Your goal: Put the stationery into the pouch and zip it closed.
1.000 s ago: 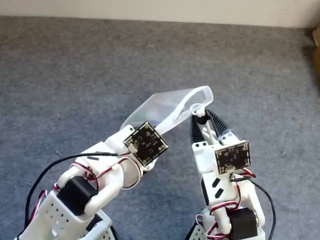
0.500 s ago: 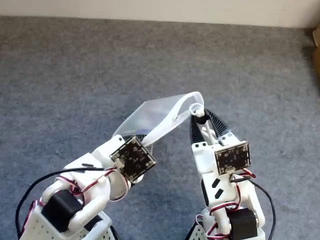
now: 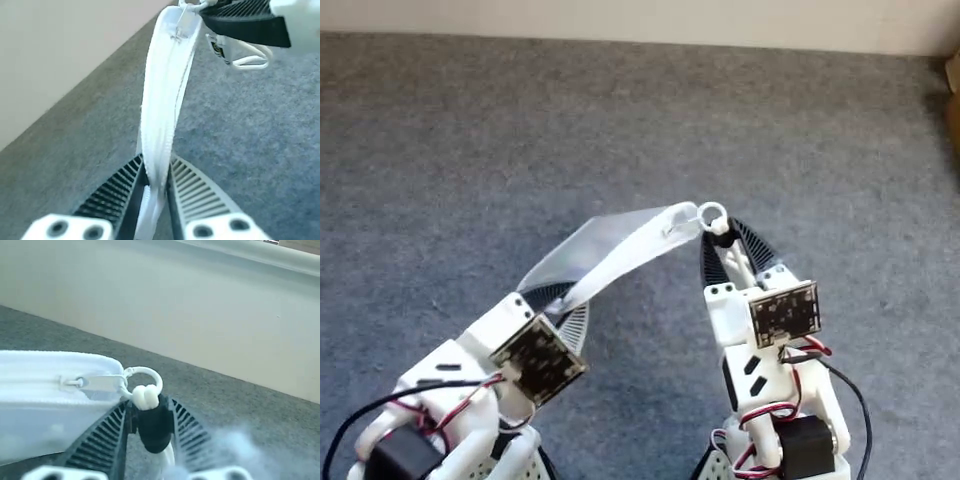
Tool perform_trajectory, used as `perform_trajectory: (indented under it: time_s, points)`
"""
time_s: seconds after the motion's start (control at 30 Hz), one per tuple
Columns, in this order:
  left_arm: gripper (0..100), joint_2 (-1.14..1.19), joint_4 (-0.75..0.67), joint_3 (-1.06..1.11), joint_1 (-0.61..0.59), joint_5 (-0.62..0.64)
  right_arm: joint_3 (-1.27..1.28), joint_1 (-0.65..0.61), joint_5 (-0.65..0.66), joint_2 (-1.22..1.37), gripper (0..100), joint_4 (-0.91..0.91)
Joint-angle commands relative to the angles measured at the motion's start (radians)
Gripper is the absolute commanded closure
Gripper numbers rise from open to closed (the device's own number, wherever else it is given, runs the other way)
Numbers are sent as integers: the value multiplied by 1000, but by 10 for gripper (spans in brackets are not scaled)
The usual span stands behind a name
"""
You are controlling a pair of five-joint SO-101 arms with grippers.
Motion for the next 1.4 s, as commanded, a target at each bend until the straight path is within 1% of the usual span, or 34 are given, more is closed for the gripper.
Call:
perform_trajectory:
  time_s: [0.0, 0.17, 0.4, 0.73, 0.8, 0.9, 0.97, 1.07, 1.23, 1.37]
  points:
    - [995, -77, 14, -25, -130, -41, -15, 22, -5, -2, 993, -5]
    - [995, -128, 43, -27, -188, -74, -15, 22, -5, -2, 993, -5]
    - [995, -154, 44, -33, -275, -75, -15, 39, -3, -2, 993, -5]
    - [995, -154, 41, -30, -283, -72, -15, 50, -5, -2, 988, -4]
    - [995, -154, 32, -25, -283, -71, -15, 50, -9, -2, 942, 2]
    - [995, -154, 8, -25, -285, -64, -12, 50, -12, -4, 820, 2]
    - [995, -154, -20, -25, -286, -35, -7, 50, -18, -4, 762, 2]
    - [995, -154, -83, 2, -323, -28, -7, 51, -81, -4, 754, 2]
    - [995, -154, -301, 166, -461, -28, -7, 50, -101, -4, 754, 1]
    - [995, -154, -456, 271, -521, -28, -5, 50, -101, -4, 754, 1]
